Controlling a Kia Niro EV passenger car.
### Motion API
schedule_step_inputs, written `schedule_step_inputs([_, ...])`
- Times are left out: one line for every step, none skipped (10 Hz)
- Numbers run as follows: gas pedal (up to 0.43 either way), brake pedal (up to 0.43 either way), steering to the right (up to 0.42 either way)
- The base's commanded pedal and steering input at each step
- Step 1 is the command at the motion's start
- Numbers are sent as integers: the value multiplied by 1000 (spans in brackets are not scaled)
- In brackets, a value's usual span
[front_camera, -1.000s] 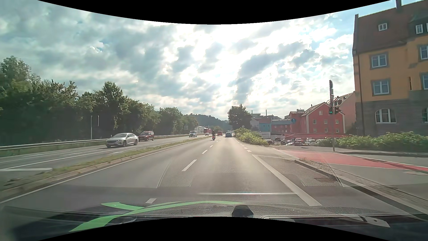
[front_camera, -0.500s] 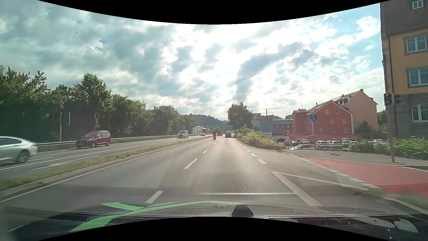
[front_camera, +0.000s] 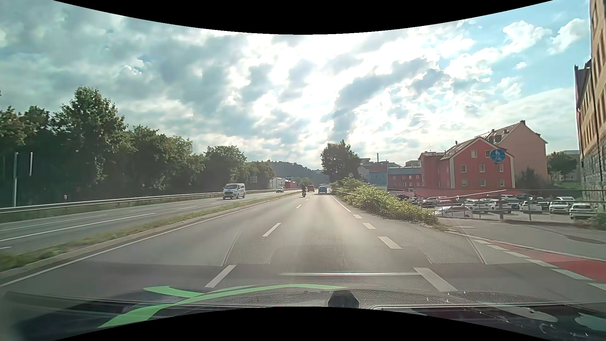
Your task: Follow the waypoints while adhering to traffic rules and regulations
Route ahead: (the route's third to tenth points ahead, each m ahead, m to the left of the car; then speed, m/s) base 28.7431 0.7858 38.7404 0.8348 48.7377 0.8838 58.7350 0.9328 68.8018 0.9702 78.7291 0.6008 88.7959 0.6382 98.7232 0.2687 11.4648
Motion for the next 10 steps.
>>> schedule_step_inputs([189, 0, 0])
schedule_step_inputs([228, 0, 0])
schedule_step_inputs([228, 0, 0])
schedule_step_inputs([240, 0, 0])
schedule_step_inputs([248, 0, 0])
schedule_step_inputs([248, 0, 1])
schedule_step_inputs([248, 0, 1])
schedule_step_inputs([248, 0, 1])
schedule_step_inputs([248, 0, 1])
schedule_step_inputs([248, 0, 2])
